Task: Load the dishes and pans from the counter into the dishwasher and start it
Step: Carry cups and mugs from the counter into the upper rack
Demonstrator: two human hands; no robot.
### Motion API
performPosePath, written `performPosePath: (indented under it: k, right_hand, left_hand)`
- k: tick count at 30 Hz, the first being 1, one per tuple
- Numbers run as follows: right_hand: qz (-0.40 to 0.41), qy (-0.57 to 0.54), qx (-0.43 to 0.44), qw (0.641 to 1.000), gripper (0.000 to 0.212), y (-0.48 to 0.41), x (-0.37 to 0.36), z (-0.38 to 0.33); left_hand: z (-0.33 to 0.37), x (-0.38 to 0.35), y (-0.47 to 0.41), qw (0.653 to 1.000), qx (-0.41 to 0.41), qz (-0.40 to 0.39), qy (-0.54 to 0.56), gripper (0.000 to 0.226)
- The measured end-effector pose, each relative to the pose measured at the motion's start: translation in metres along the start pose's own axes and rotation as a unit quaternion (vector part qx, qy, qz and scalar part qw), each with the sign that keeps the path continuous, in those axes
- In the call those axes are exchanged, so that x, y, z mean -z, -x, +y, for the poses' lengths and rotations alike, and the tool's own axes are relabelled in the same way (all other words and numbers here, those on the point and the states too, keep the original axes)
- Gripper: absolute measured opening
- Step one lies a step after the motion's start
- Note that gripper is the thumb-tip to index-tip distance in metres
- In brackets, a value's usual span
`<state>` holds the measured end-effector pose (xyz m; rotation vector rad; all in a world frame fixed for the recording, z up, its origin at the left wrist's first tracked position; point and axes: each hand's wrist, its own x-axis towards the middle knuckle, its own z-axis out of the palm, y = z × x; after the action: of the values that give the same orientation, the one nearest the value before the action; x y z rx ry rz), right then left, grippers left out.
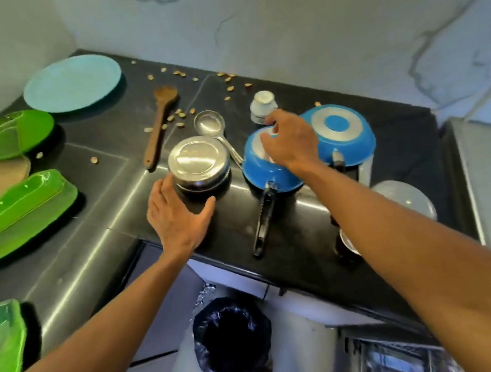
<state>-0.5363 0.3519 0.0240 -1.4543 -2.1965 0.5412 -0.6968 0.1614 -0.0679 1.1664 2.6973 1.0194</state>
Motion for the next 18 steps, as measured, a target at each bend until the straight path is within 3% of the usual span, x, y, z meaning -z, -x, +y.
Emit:
performPosePath:
  k: [5,10,18]
  right_hand:
    - [-0.008,0.035,-0.028,0.999,0.053,-0.079,-0.026,-0.015]
    - [-0.071,0.081,-0.083,0.991,0.078,-0.124,-0.056,-0.011]
    - [-0.085,0.104,-0.108,0.985,0.07,-0.148,-0.061,0.0]
  left_hand:
    - [-0.005,-0.008,-0.017,0.997,0.067,-0.009,-0.045,0.12]
    - [-0.004,-0.013,-0.02,0.99,0.073,-0.012,-0.117,0.125]
    - [-0.002,-0.012,-0.02,0.989,0.062,-0.031,-0.13,0.114]
